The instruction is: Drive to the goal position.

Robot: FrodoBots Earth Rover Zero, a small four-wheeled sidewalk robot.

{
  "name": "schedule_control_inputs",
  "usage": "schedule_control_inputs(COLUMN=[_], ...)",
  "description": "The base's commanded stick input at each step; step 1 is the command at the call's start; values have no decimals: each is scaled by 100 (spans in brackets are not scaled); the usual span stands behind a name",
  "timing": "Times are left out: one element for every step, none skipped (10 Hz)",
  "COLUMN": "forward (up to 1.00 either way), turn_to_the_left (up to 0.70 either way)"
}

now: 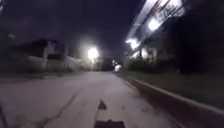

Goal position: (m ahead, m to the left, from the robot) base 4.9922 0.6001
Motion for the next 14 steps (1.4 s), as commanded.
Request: schedule_control_inputs(forward=[70,70,70,70,70,70,70,70,70,70,70,70,70,70], turn_to_the_left=[0,0,0,0,0,0,0,0,0,0,0,0,0,0])
